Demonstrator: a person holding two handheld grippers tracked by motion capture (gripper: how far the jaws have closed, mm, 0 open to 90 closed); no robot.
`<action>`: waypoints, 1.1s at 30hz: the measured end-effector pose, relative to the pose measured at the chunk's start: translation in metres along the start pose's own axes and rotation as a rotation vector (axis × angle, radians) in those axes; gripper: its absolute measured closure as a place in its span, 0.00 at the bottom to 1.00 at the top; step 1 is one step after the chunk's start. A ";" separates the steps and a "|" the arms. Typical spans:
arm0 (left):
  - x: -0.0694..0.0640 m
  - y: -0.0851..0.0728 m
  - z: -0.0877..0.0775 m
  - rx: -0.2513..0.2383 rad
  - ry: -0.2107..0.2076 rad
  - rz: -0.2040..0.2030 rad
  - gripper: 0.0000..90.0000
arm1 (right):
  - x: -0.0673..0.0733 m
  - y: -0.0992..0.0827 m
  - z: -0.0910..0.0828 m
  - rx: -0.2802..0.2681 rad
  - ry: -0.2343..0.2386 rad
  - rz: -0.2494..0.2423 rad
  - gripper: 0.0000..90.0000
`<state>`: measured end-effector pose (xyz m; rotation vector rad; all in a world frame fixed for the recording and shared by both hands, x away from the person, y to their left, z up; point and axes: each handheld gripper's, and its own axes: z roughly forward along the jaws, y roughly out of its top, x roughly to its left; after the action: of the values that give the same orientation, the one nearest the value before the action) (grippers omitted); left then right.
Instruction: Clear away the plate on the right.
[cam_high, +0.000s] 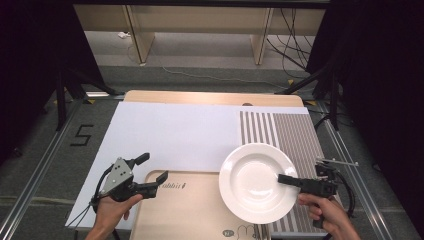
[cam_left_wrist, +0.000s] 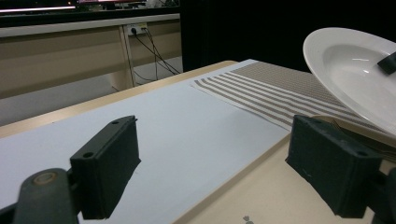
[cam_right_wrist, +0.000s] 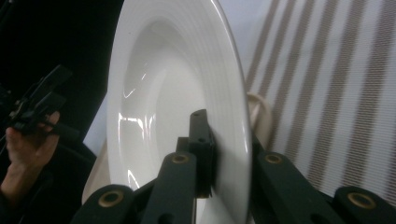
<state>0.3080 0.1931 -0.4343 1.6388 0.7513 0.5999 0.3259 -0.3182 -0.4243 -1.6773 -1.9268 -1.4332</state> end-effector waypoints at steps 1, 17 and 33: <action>0.000 0.000 0.000 -0.001 0.001 0.000 0.18 | 0.003 -0.001 0.004 0.008 0.012 -0.010 0.93; 0.001 0.000 -0.001 -0.011 0.008 -0.003 0.18 | 0.042 -0.013 0.055 0.168 0.060 -0.118 0.92; 0.000 0.001 -0.001 -0.016 0.000 -0.006 0.18 | 0.063 -0.024 0.099 0.287 0.070 -0.174 0.92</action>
<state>0.3074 0.1937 -0.4331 1.6219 0.7496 0.6007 0.3256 -0.1997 -0.4426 -1.3449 -2.1625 -1.1820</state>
